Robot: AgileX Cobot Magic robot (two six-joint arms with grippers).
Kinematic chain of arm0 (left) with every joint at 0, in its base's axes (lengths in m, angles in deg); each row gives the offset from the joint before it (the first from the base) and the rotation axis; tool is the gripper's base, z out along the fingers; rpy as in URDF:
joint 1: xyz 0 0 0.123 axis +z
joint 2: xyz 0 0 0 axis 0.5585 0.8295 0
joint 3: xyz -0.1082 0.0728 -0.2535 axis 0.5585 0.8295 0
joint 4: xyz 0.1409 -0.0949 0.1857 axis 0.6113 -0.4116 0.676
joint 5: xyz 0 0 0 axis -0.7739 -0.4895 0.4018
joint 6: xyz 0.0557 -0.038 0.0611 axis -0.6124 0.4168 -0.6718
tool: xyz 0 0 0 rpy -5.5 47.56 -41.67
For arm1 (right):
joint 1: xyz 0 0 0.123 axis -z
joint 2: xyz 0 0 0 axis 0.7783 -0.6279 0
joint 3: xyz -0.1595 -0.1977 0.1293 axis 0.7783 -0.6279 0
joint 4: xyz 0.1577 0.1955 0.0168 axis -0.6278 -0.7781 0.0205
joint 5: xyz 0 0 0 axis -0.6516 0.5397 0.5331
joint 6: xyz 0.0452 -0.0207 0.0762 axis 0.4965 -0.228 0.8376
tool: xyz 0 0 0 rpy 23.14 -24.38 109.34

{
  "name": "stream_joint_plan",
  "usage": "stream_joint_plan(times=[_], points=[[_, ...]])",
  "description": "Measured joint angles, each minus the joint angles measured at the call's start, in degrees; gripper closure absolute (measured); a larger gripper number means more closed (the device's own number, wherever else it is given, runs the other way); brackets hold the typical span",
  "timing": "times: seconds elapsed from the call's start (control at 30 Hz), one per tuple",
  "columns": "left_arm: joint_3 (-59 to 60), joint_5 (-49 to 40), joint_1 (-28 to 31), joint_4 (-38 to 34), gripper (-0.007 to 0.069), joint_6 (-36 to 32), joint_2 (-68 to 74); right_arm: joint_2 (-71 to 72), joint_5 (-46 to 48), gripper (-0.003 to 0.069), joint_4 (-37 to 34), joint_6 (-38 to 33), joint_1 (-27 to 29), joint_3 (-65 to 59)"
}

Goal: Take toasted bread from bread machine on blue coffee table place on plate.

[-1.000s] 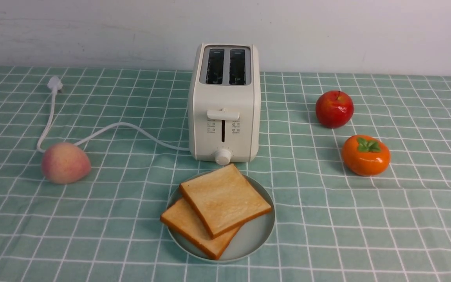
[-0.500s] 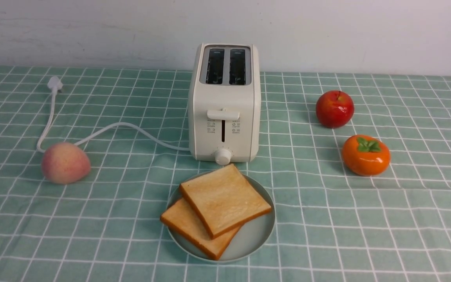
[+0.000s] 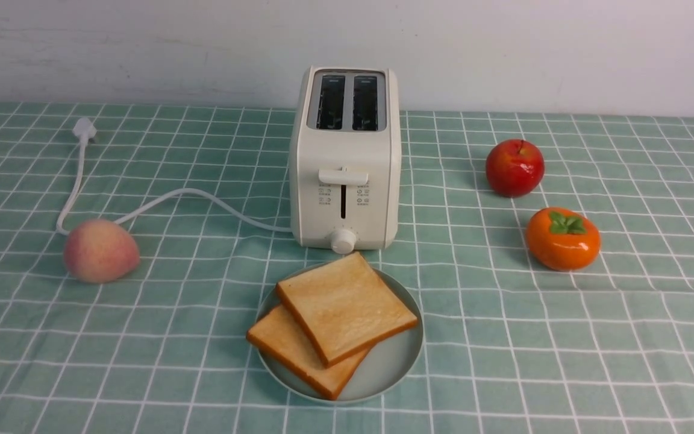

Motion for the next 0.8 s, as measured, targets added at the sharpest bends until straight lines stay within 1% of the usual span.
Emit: stream_joint_plan(times=[0.8], points=[[0.0, 0.0, 0.0, 0.0, 0.0588, 0.0, 0.0, 0.0, 0.0, 0.0497, 0.0, 0.0, 0.0, 0.0]])
